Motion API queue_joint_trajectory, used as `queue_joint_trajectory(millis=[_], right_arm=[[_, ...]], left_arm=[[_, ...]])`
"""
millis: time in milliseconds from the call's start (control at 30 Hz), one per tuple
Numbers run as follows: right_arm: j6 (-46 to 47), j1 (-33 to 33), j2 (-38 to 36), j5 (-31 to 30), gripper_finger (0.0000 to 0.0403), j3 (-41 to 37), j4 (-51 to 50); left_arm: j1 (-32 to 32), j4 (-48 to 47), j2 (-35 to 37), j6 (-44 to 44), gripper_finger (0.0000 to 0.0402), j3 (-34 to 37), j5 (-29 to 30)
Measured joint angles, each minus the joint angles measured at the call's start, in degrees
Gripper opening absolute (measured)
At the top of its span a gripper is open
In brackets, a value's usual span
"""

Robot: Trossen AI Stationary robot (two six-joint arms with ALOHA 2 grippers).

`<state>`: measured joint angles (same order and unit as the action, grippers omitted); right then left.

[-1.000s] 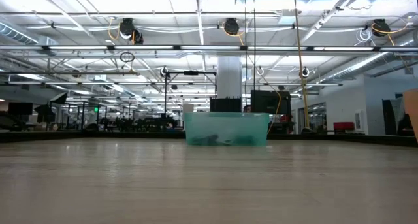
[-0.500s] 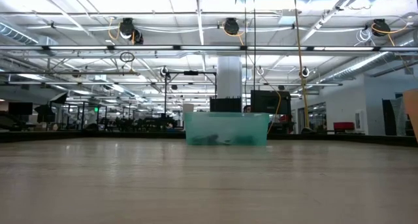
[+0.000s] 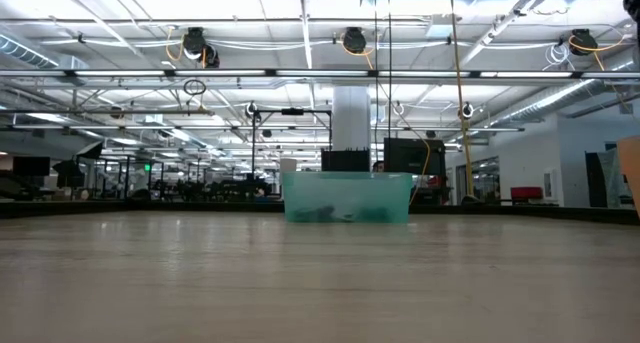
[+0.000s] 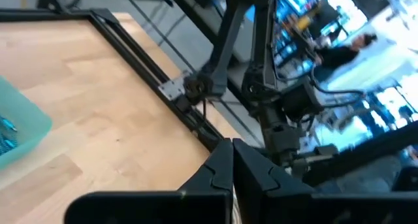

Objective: Pick & Place USB Port
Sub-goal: Return to Home Position

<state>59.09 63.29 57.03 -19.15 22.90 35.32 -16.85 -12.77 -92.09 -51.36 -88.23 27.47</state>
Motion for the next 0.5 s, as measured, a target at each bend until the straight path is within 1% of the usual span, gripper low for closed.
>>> queue_joint_trajectory(millis=[67, 167, 200, 267, 300, 400, 500], right_arm=[[-5.4, 0.2, 2.2, -1.1, 0.0, 1.2, 0.9], [-19.8, -0.5, 4.2, -6.0, 0.0, 3.3, 1.0], [-22.8, -1.2, 4.6, -7.3, 0.0, 3.9, 1.0], [-24.4, -3.1, 4.9, -7.7, 0.0, 4.2, 1.0], [-23.8, -4.0, 4.9, -6.7, 0.0, 4.3, 1.0], [-23.6, -6.7, 4.9, -1.1, 0.0, 4.3, -0.2], [-24.9, -10.7, 4.5, 3.6, 0.0, 3.7, -0.2]], left_arm=[[0.8, 0.0, 0.0, 0.9, 0.0004, 0.0, -2.3], [1.7, 0.1, 0.0, 1.3, 0.0008, 0.0, -3.8], [2.0, 0.1, 0.0, 1.2, 0.0008, 0.0, -4.3], [2.6, 0.4, 0.0, 1.0, 0.0003, 0.0, -5.7], [2.8, 0.8, 0.0, 0.8, 0.0002, 0.0, -6.5], [3.2, 1.1, 0.0, 0.8, 0.0008, 0.0, -7.9], [3.2, 1.1, 0.0, 0.2, 0.0006, 0.0, -8.0]])
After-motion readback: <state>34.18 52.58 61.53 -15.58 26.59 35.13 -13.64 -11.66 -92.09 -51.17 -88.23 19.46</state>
